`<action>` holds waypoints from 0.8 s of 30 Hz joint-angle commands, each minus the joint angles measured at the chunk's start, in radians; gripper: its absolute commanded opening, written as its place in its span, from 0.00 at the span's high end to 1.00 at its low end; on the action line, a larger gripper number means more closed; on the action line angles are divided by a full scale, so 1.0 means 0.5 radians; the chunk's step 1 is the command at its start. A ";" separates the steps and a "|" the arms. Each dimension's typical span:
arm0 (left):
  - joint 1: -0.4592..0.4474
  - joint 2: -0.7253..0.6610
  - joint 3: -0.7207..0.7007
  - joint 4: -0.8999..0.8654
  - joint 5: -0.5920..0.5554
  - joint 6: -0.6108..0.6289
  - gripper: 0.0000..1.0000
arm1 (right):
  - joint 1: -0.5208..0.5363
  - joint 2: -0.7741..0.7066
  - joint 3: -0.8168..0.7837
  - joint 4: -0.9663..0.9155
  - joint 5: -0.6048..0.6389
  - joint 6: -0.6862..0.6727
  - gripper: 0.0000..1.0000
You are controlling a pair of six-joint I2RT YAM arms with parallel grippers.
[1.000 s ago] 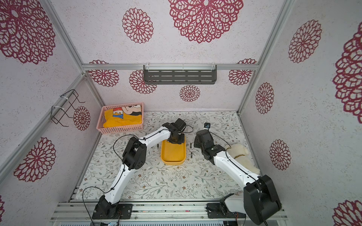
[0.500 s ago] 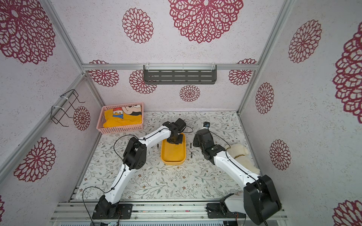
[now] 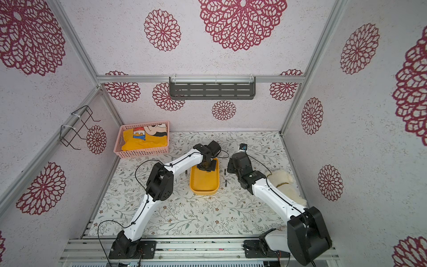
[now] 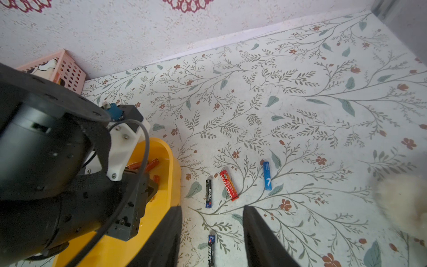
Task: Take the batteries out of the storage box
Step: Pick up the battery from the storage box, then place the battery at the center of the board.
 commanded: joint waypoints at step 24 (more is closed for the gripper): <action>0.222 -1.561 -1.983 0.535 0.098 -0.427 1.00 | 0.261 0.145 -0.063 0.371 -0.246 -0.319 0.50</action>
